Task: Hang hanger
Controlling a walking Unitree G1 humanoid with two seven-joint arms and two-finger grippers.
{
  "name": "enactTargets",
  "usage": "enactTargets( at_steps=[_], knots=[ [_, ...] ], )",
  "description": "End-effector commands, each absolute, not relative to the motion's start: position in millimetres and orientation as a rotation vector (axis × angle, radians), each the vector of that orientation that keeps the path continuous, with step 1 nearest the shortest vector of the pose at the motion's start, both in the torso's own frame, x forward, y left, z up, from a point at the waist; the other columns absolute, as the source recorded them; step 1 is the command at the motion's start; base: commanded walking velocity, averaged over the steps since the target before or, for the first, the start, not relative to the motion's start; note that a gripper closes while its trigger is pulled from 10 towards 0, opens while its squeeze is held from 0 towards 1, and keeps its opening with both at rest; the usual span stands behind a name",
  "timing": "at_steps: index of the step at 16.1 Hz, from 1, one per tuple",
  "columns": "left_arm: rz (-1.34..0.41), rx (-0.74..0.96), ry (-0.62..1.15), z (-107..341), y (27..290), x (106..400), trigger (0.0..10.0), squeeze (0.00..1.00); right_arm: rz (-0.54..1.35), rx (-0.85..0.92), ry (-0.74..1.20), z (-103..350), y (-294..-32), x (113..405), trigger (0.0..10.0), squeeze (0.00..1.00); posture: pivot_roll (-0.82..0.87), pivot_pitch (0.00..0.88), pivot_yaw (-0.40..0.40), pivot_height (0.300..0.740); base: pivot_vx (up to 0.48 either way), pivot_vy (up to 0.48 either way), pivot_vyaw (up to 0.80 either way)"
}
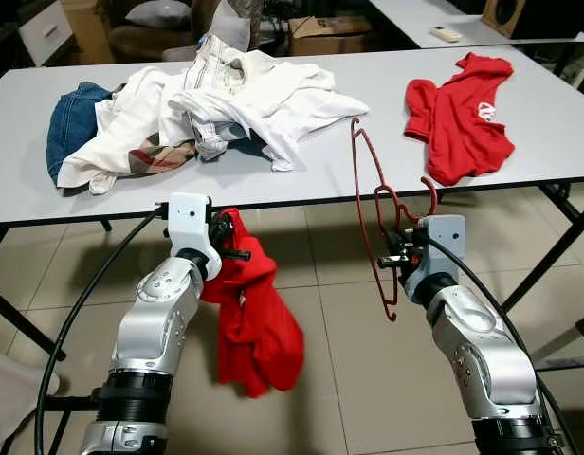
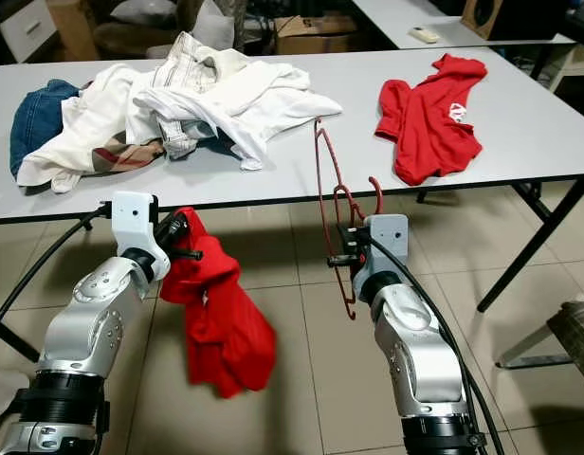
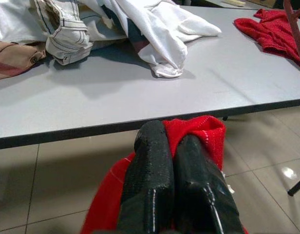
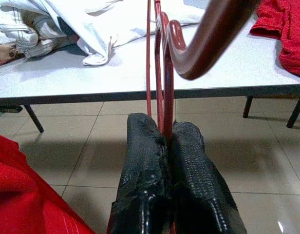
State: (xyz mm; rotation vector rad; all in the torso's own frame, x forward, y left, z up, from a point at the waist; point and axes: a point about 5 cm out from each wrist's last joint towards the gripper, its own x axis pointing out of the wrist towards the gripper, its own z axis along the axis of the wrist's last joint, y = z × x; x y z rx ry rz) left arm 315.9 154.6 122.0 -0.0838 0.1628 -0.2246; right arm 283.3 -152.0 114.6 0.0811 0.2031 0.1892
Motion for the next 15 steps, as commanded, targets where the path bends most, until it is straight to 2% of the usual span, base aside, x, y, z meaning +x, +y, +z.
enactTargets(
  at_steps=[1,15],
  knots=[
    [-0.222,-0.084,0.122,133.9,156.0,320.3,10.0,0.0,0.196,0.063,0.175,122.4,-151.2,286.2,10.0,0.0,-0.14,0.0,0.023,0.74,0.431,0.0,0.0],
    [-0.22,-0.099,0.094,142.6,158.6,324.4,10.0,0.0,0.237,0.028,0.15,131.6,-146.7,291.3,10.0,0.0,-0.14,0.0,0.026,0.74,0.432,0.0,0.0]
  ],
)
